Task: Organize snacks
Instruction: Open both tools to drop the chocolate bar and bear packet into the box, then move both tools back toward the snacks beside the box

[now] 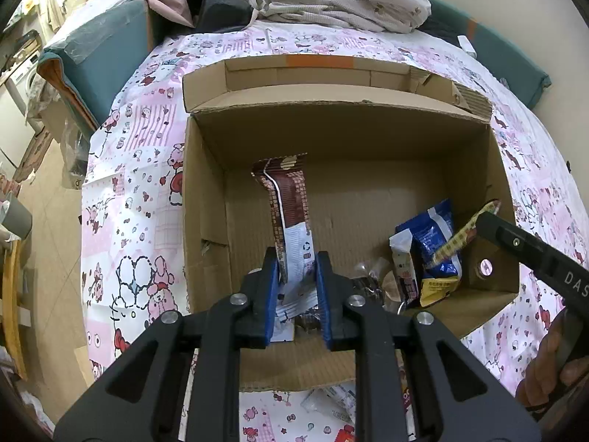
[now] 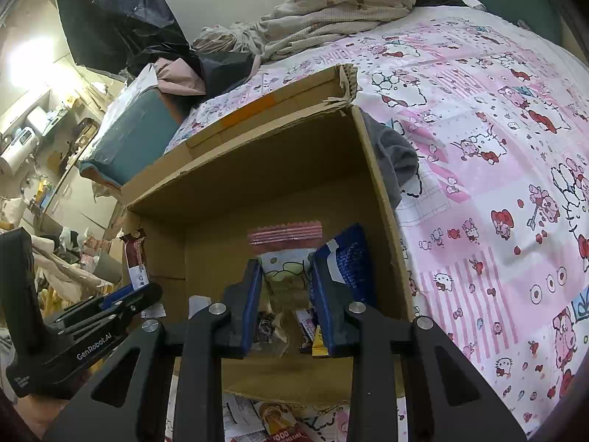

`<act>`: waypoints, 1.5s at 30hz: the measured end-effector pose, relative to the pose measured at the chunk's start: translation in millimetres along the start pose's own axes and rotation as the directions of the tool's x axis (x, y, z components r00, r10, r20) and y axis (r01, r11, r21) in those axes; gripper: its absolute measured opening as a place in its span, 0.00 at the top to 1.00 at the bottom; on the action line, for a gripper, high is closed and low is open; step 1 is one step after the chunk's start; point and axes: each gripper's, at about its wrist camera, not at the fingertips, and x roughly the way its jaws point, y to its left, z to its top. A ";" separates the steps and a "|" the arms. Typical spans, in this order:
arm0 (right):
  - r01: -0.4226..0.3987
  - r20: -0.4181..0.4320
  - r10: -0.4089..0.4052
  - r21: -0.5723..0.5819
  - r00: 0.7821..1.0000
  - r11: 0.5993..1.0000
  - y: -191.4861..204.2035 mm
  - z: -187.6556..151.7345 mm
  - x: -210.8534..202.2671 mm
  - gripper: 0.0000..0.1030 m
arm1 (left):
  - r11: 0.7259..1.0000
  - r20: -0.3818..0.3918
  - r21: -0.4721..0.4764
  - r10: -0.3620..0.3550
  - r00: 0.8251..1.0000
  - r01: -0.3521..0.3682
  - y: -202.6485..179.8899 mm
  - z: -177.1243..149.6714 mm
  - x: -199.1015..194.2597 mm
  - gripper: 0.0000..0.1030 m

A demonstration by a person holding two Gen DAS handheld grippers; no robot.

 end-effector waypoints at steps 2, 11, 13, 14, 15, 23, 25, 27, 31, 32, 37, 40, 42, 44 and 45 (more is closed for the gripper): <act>-0.004 -0.006 0.004 -0.005 1.000 1.000 0.5 -0.1 0.8 0.68 | 1.000 -0.001 -0.004 -0.001 1.000 0.001 0.8 -0.2 -0.9 0.71; -0.034 0.034 0.034 -0.005 0.999 0.999 3.8 0.9 -9.5 0.21 | 1.000 0.041 -0.019 -0.013 0.999 0.014 4.1 0.1 -12.8 0.25; -0.037 0.034 0.037 0.009 0.999 0.999 1.5 2.0 -11.7 0.21 | 0.999 0.048 -0.031 -0.015 0.999 0.017 5.8 -0.1 -14.9 0.19; -0.037 0.032 0.037 0.017 0.999 0.999 0.6 2.3 -12.6 0.21 | 0.999 0.048 -0.038 -0.017 0.999 0.019 6.7 -0.2 -15.5 0.18; -0.037 0.034 0.037 0.025 0.999 0.999 -0.1 2.3 -14.1 0.21 | 0.999 0.045 -0.045 -0.019 0.999 0.021 7.7 -0.1 -15.8 0.18; -0.032 0.045 0.030 0.039 0.999 0.999 1.0 -4.5 -32.1 0.11 | 0.994 0.062 -0.087 -0.053 0.997 0.058 17.8 -4.2 -29.1 0.12; -0.036 0.042 0.034 0.049 0.999 0.998 0.7 -8.8 -38.3 0.10 | 0.993 0.079 -0.100 -0.051 0.996 0.059 20.9 -5.8 -35.8 0.07; -0.035 0.038 0.033 0.052 0.999 0.998 0.8 -11.0 -43.0 0.09 | 0.993 0.090 -0.107 -0.049 0.995 0.058 22.7 -6.2 -41.3 0.06; -0.032 0.036 0.030 0.048 0.999 0.998 1.7 -16.0 -51.8 0.07 | 0.992 0.093 -0.108 -0.053 0.994 0.063 25.0 -8.3 -49.2 0.06; -0.030 0.032 0.028 0.050 0.999 0.998 1.3 -18.7 -53.4 0.07 | 0.992 0.094 -0.110 -0.051 0.994 0.062 25.6 -9.5 -50.7 0.06; -0.022 0.007 0.021 0.071 1.000 0.997 0.0 -33.3 -61.0 0.07 | 0.989 0.080 -0.126 -0.064 0.995 0.073 28.7 -18.0 -55.4 0.06; -0.015 0.001 0.015 0.074 1.000 0.997 0.2 -40.7 -66.6 0.07 | 0.990 0.079 -0.123 -0.063 0.995 0.072 28.0 -24.0 -59.6 0.06; -0.017 -0.007 0.018 0.087 1.000 0.996 -0.6 -46.8 -70.1 0.07 | 0.989 0.078 -0.124 -0.067 0.995 0.076 27.9 -28.3 -62.4 0.06; -0.012 -0.019 0.014 0.096 1.000 0.995 -1.2 -53.6 -72.4 0.07 | 0.988 0.074 -0.131 -0.070 0.995 0.079 29.1 -33.9 -64.8 0.06; -0.009 -0.027 0.011 0.099 1.000 0.995 -1.3 -56.8 -72.9 0.07 | 0.987 0.071 -0.135 -0.074 0.995 0.083 29.7 -36.6 -65.6 0.06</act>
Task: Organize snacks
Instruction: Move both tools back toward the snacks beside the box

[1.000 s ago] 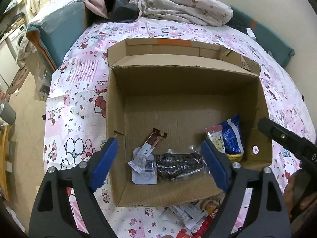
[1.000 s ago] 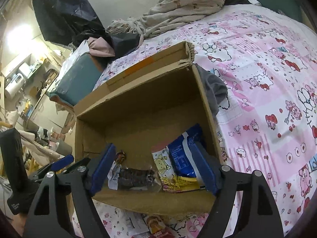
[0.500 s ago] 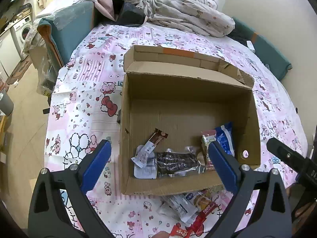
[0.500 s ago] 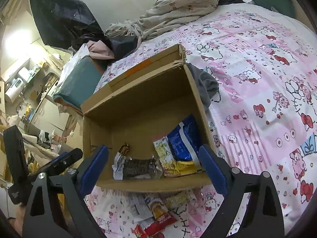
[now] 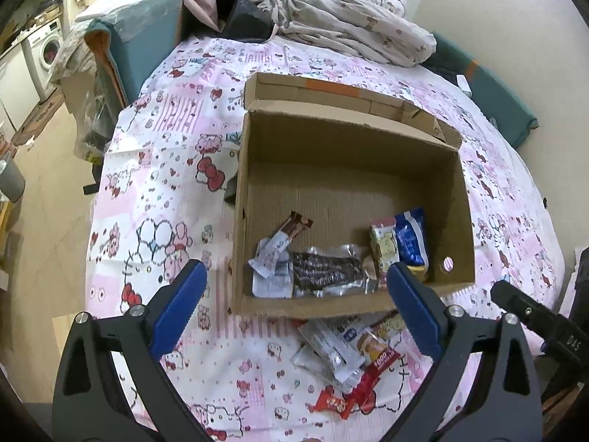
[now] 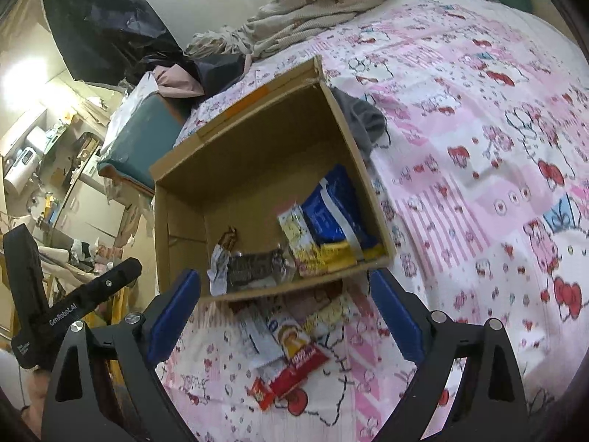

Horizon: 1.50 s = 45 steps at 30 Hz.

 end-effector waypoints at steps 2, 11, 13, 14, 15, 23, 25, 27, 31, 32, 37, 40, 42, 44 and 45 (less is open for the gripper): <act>0.008 -0.014 -0.008 0.004 1.000 1.000 -1.0 -5.6 -0.7 0.07 | 1.000 -0.012 -0.004 0.000 1.000 0.000 1.5 -6.3 -1.3 0.06; 0.043 -0.074 -0.039 0.052 0.996 0.998 -10.3 -31.4 -1.6 0.07 | 1.000 -0.055 -0.019 0.016 0.998 -0.017 7.2 -36.2 -4.2 0.06; 0.061 -0.085 -0.056 0.053 0.995 0.997 -12.6 -34.8 -1.1 0.07 | 0.999 -0.064 -0.024 0.023 0.998 -0.025 9.1 -41.5 -4.3 0.06; 0.078 -0.092 -0.073 0.052 0.993 0.996 -14.0 -37.0 -0.6 0.07 | 0.999 -0.069 -0.027 0.034 0.997 -0.036 10.1 -44.5 -3.9 0.06; 0.093 -0.100 -0.087 0.057 0.991 0.994 -16.6 -39.8 0.1 0.07 | 0.998 -0.072 -0.029 0.045 0.996 -0.047 11.3 -46.7 -3.3 0.06; 0.136 -0.178 -0.111 0.134 0.978 0.982 -39.6 -48.8 11.7 0.07 | 0.987 -0.121 -0.124 0.090 0.989 -0.105 35.2 -56.9 11.8 0.06; 0.135 -0.184 -0.105 0.159 0.977 0.978 -42.9 -47.9 12.6 0.07 | 0.984 -0.146 -0.146 0.085 0.986 -0.106 38.7 -59.8 19.3 0.09; 0.134 -0.186 -0.101 0.172 0.977 0.976 -44.0 -47.2 14.0 0.07 | 0.984 -0.182 -0.158 0.058 0.982 -0.087 37.6 -63.6 30.1 0.24; 0.136 -0.180 -0.106 0.167 0.978 0.977 -42.6 -44.8 15.1 0.07 | 0.980 -0.250 -0.195 -0.001 0.968 -0.049 19.1 -68.4 54.5 0.27; 0.135 -0.180 -0.104 0.168 0.978 0.977 -42.6 -44.1 15.2 0.07 | 0.980 -0.255 -0.194 -0.015 0.967 -0.036 10.9 -68.3 59.6 0.27; 0.120 -0.172 -0.089 0.184 0.981 0.975 -42.7 -42.4 15.8 0.07 | 0.982 -0.280 -0.178 0.016 0.960 -0.068 -24.2 -63.5 91.0 0.27; 0.114 -0.169 -0.081 0.196 0.982 0.974 -45.0 -41.5 14.5 0.07 | 0.963 -0.336 -0.250 0.012 0.942 -0.102 -26.8 -65.2 113.6 0.41; 0.107 -0.171 -0.072 0.207 0.983 0.972 -47.6 -41.5 13.4 0.07 | 0.957 -0.361 -0.262 0.019 0.932 -0.121 -27.9 -67.1 123.8 0.43; 0.095 -0.174 -0.056 0.223 0.983 0.970 -50.1 -41.2 12.8 0.07 | 0.955 -0.387 -0.247 0.055 0.920 -0.161 -28.5 -71.0 131.4 0.43; 0.088 -0.176 -0.047 0.229 0.983 0.969 -50.8 -41.0 12.9 0.07 | 0.955 -0.398 -0.246 0.056 0.916 -0.165 -28.1 -73.1 134.5 0.44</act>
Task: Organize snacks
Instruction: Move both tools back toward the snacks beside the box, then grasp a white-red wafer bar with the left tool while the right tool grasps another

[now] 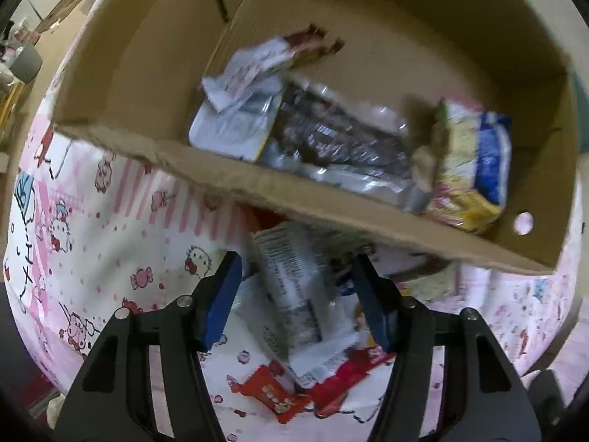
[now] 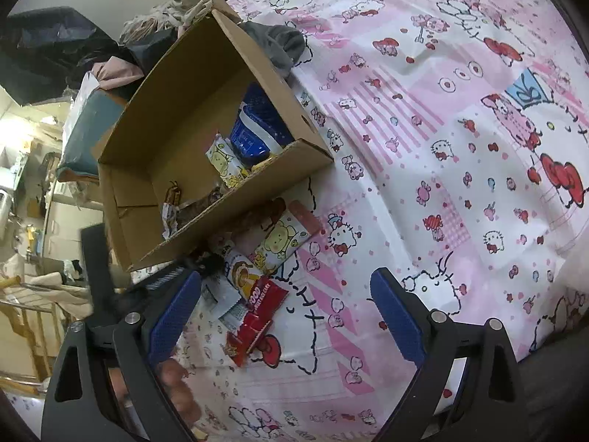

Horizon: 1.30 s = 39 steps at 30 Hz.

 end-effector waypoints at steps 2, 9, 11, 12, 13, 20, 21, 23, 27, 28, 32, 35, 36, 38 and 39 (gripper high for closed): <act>-0.011 -0.005 0.011 0.006 1.000 1.000 0.6 0.8 0.6 0.07 | 0.999 0.008 0.028 0.022 1.000 -0.022 -2.3 -1.9 0.4 0.57; -0.048 -0.016 0.048 0.005 0.999 0.999 7.1 1.5 1.6 0.07 | 0.997 -0.013 0.076 0.000 1.000 0.001 2.2 -12.5 -8.9 0.74; -0.051 -0.017 0.051 -0.001 0.999 0.999 9.8 0.8 1.7 0.07 | 0.997 -0.014 0.080 -0.010 1.000 0.011 8.3 -18.5 -14.5 0.74; -0.051 -0.017 0.051 -0.003 0.999 0.999 10.7 0.4 1.4 0.07 | 0.996 -0.010 0.084 -0.015 1.000 0.015 10.6 -20.6 -19.1 0.75; -0.052 -0.017 0.052 -0.004 0.999 0.999 10.8 0.1 1.2 0.07 | 0.996 -0.010 0.091 -0.022 1.000 0.022 13.0 -23.6 -24.4 0.75; -0.058 -0.040 0.058 -0.011 0.998 0.998 13.1 -2.4 4.4 0.07 | 0.970 -0.007 0.243 0.012 1.000 -0.010 27.0 -45.8 -59.2 0.88; -0.062 -0.051 0.061 -0.015 0.997 0.998 14.9 -3.7 6.5 0.07 | 0.968 -0.010 0.252 0.014 1.000 -0.011 31.5 -47.5 -62.0 0.89; -0.056 -0.057 0.054 -0.030 0.997 0.998 18.8 -6.4 9.3 0.07 | 0.969 -0.025 0.246 0.016 1.000 -0.009 43.0 -46.4 -62.0 0.89; -0.029 -0.062 0.024 -0.079 0.998 0.996 27.3 -10.2 15.0 0.07 | 0.972 -0.039 0.233 0.021 0.999 -0.012 62.1 -43.0 -58.1 0.89; -0.024 -0.066 0.018 -0.089 0.998 0.996 28.3 -10.7 16.2 0.07 | 0.970 -0.038 0.241 0.028 0.999 -0.018 63.4 -43.0 -57.3 0.89; -0.032 -0.170 0.001 -0.179 0.986 0.983 45.9 -15.8 39.0 0.12 | 0.967 -0.062 0.252 0.048 0.997 -0.031 61.2 -48.0 -42.3 0.89; -0.102 -0.285 0.019 -0.281 0.958 0.954 72.2 -23.3 64.4 0.25 | 0.969 -0.092 0.242 0.064 0.994 -0.040 64.1 -50.7 -27.7 0.89; -0.106 -0.296 0.005 -0.327 0.955 0.939 81.7 -26.5 72.1 0.28 | 0.971 -0.096 0.238 0.064 0.993 -0.039 64.2 -51.7 -24.7 0.89; -0.089 -0.300 -0.044 -0.415 0.953 0.905 97.4 -32.8 87.9 0.33 | 0.968 -0.094 0.249 0.066 0.993 -0.040 63.3 -53.1 -24.6 0.89; -0.080 -0.306 -0.071 -0.452 0.949 0.888 103.1 -36.2 97.2 0.36 | 0.968 -0.094 0.247 0.064 0.994 -0.039 64.0 -53.1 -25.4 0.89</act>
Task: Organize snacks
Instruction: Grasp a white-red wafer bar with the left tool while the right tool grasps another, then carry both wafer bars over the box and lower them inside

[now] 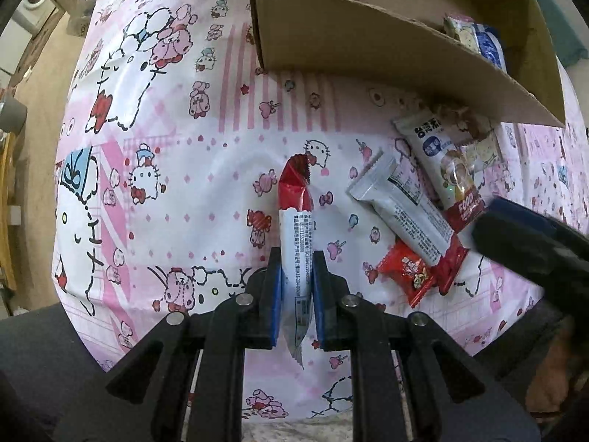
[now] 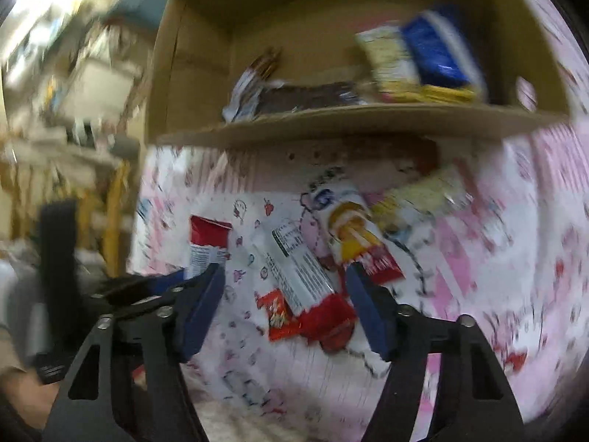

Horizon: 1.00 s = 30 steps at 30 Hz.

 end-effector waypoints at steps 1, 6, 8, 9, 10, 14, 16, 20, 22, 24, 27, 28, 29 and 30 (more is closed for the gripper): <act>0.016 -0.027 -0.017 -0.033 0.999 0.999 5.4 1.9 11.4 0.39 | 1.000 0.003 -0.009 -0.002 1.000 0.002 2.2 -0.6 -1.0 0.89; 0.125 -0.058 -0.133 -0.116 0.989 0.985 14.5 1.1 41.1 0.46 | 0.999 0.035 -0.039 -0.013 0.999 0.015 18.1 -0.8 -13.7 0.89; 0.160 -0.059 -0.171 -0.156 0.984 0.975 17.8 -1.1 48.0 0.46 | 0.999 0.044 -0.036 -0.012 0.999 0.014 19.7 -2.2 -18.5 0.89; 0.185 -0.050 -0.198 -0.189 0.979 0.964 21.4 -3.2 50.3 0.50 | 0.999 0.049 -0.034 -0.009 0.999 0.011 19.9 -3.2 -19.9 0.89; 0.207 -0.040 -0.220 -0.211 0.975 0.955 24.4 -4.6 50.5 0.54 | 0.999 0.052 -0.033 -0.007 0.999 0.009 19.5 -3.6 -20.7 0.89; 0.149 -0.015 -0.155 -0.181 0.988 0.972 22.1 -7.3 41.3 0.68 | 0.999 0.066 -0.035 -0.005 0.998 0.007 16.5 -6.4 -24.8 0.89; 0.100 0.006 -0.100 -0.158 0.995 0.982 20.5 -9.8 28.2 0.68 | 0.999 0.078 -0.034 -0.001 0.997 0.003 16.2 -5.2 -27.5 0.89; 0.048 0.050 -0.043 -0.123 0.998 0.991 18.1 -17.9 2.7 0.68 | 0.999 0.097 -0.039 0.000 0.995 0.003 19.7 0.5 -36.2 0.89; 0.035 0.066 -0.027 -0.121 0.997 0.992 17.8 -22.2 -8.0 0.68 | 1.000 0.112 -0.031 0.004 0.994 -0.001 19.4 -0.3 -41.7 0.89; 0.017 0.083 -0.008 -0.113 0.997 0.993 13.2 -27.6 -23.1 0.68 | 1.000 0.130 -0.025 0.001 0.992 0.002 19.1 -1.3 -48.1 0.89; -0.022 0.131 0.034 -0.090 0.991 0.996 11.1 -29.9 -47.2 0.68 | 0.999 0.158 -0.034 -0.027 0.987 0.033 19.0 -2.7 -62.1 0.89; -0.035 0.147 0.046 -0.080 0.988 0.996 12.6 -29.4 -51.8 0.68 | 0.999 0.174 -0.035 -0.029 0.984 0.035 19.2 -3.6 -68.3 0.89; -0.042 0.160 0.054 -0.073 0.986 0.996 18.7 -30.2 -51.5 0.68 | 0.999 0.194 -0.032 -0.032 0.981 0.039 17.7 -4.4 -74.1 0.89; -0.055 0.183 0.065 -0.062 0.981 0.997 16.5 -31.5 -58.7 0.68 | 0.999 0.212 -0.027 -0.033 0.977 0.040 16.4 -5.0 -80.6 0.89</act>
